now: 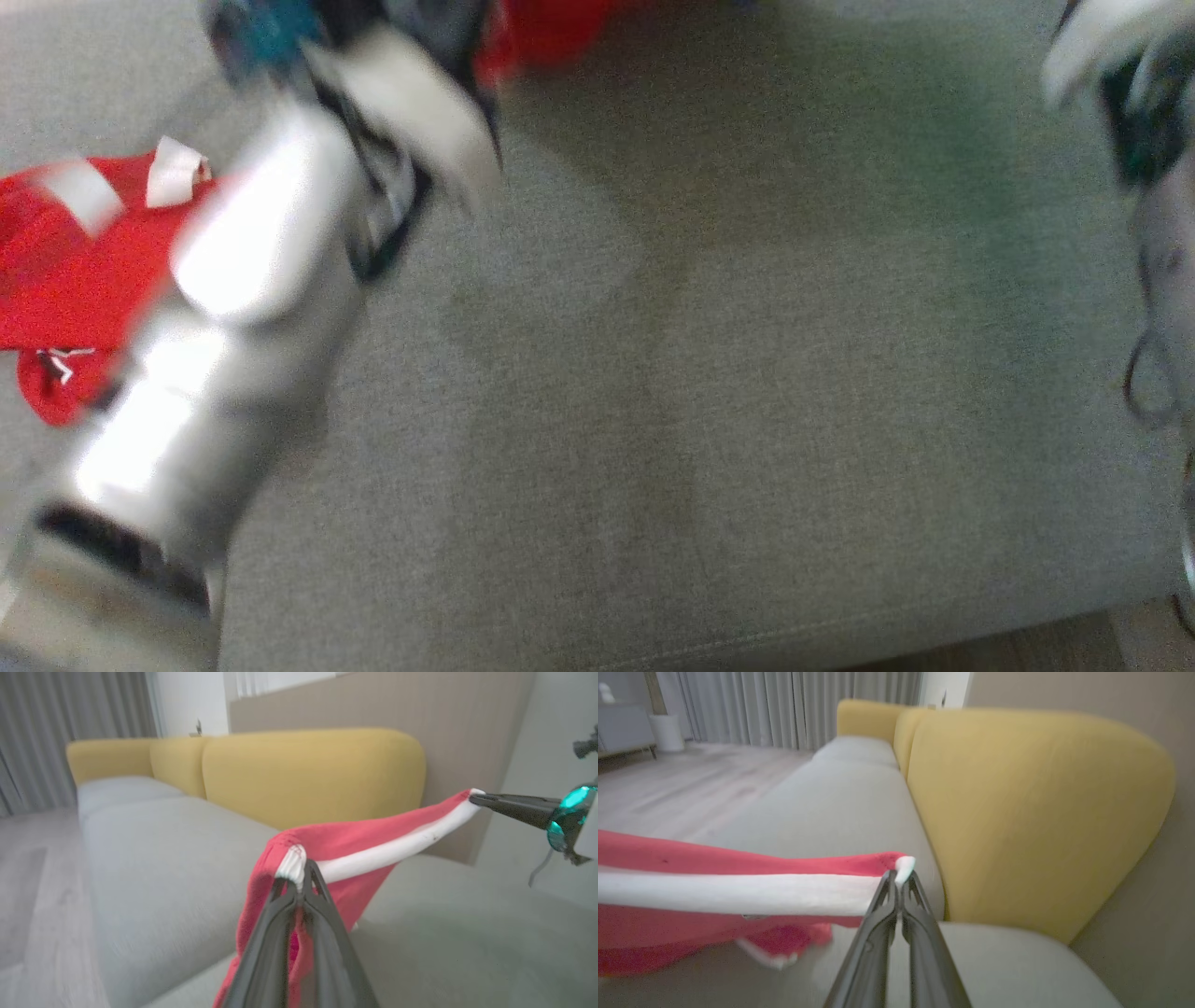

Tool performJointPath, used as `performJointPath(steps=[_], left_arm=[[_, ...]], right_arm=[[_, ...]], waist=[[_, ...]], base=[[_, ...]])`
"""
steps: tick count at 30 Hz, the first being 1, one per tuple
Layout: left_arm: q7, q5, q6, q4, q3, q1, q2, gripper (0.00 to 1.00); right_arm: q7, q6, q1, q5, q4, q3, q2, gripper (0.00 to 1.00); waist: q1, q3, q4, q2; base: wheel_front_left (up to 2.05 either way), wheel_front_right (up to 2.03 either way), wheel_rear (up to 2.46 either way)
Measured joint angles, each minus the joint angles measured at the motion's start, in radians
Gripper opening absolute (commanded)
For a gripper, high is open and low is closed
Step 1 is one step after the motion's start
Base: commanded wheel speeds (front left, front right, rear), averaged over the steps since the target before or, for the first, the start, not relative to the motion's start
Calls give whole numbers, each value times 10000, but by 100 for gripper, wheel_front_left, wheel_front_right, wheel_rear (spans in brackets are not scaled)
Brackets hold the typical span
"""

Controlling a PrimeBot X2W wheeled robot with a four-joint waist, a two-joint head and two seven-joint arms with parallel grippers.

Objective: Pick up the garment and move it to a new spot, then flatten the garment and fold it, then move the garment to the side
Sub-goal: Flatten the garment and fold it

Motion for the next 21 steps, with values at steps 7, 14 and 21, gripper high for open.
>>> performJointPath(steps=[7,14,21], left_arm=[[-25,-903,-2,-1087,-1712,2787,546,0],[165,-1298,113,-2577,-2449,4756,1166,0],[520,-1423,723,-4050,-2895,5982,1509,0]], right_arm=[[1149,0,2118,1446,272,1498,-805,0],[3035,0,3780,3534,-1273,2901,-2042,0],[4706,0,5464,5101,-3191,3432,-3392,0]], waist=[[-1,-602,-18,0],[-3,-1406,-152,0],[-3,-2205,-345,1]], base=[[0,0,0],[0,0,0],[0,0,0]])
